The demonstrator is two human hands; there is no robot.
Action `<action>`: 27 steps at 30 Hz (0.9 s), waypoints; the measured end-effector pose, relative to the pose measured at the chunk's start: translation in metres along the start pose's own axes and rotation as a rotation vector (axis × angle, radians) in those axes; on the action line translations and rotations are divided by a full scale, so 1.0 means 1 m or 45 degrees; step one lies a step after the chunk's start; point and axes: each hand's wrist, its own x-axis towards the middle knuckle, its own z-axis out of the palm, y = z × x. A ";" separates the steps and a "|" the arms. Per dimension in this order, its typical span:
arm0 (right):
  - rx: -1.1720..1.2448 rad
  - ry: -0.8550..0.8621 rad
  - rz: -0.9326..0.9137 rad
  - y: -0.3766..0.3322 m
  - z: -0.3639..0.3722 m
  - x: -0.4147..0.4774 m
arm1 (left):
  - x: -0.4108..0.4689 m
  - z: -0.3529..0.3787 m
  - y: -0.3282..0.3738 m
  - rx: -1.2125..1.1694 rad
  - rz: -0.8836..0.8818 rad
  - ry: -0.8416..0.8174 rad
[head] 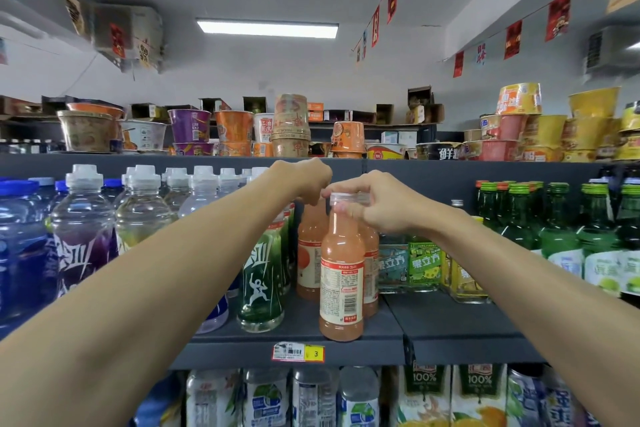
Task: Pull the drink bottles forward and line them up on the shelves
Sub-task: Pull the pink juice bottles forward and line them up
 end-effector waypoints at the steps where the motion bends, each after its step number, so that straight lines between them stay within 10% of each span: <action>1: -0.012 0.005 0.002 -0.001 0.000 0.000 | 0.000 0.001 0.001 -0.004 -0.003 0.004; 27: -0.095 0.015 0.033 -0.008 -0.001 -0.001 | -0.015 -0.006 0.011 0.076 -0.044 -0.003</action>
